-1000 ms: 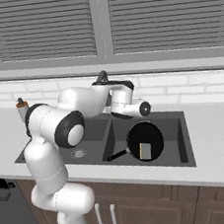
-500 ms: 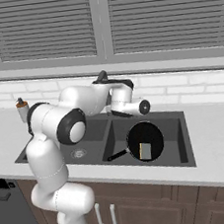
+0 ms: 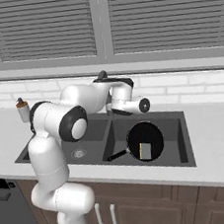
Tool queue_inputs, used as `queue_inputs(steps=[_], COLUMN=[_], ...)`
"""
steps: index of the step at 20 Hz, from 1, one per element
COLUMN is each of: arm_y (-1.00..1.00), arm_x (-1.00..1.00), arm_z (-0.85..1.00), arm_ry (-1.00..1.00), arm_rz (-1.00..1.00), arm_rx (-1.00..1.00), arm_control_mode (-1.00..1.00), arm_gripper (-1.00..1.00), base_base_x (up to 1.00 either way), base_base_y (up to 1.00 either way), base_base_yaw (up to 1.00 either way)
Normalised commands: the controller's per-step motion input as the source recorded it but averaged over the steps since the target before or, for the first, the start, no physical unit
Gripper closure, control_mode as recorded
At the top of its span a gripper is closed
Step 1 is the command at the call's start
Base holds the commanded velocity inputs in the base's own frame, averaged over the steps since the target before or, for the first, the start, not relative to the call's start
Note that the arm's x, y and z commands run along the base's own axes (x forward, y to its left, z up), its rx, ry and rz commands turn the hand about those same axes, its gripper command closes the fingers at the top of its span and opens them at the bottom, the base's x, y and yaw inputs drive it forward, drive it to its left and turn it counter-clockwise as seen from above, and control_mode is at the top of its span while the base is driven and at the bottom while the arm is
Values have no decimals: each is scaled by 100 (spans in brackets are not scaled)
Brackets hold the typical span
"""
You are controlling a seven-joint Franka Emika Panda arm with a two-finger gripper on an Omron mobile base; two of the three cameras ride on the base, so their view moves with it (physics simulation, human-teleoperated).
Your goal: Pick the pan and sponge and place them into the sink. Then turn on the water.
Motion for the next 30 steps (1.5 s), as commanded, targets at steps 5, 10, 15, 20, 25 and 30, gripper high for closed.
queue_inputs(steps=[5,10,15,20,25,30], arm_y=[0,0,0,0,0,0], arm_x=[10,8,12,10,8,17], arm_z=[0,0,0,0,0,0], arm_ry=[0,-2,-1,-1,0,0], arm_rz=[0,0,0,0,0,0], arm_rx=[0,0,0,0,0,0], arm_control_mode=[-100,-100,-100,-100,-100,-100], arm_gripper=[-100,-100,-100,-100,-100,-100], base_base_x=[0,0,0,0,0,0], base_base_y=[0,0,0,0,0,0], base_base_yaw=[0,0,0,0,0,0])
